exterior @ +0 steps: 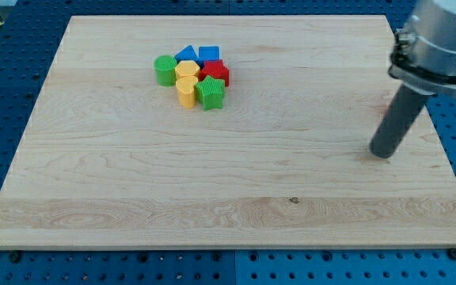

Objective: Push the red circle slightly left

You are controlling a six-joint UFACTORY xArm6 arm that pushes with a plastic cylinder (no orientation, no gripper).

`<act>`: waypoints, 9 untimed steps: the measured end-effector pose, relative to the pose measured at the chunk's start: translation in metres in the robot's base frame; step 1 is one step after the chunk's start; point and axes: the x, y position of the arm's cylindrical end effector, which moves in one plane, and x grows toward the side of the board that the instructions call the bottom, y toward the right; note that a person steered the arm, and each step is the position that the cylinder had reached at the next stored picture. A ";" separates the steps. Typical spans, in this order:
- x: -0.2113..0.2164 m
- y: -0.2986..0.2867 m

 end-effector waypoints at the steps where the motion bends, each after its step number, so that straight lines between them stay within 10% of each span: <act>1: -0.015 0.041; 4: -0.084 0.046; 9: -0.022 -0.104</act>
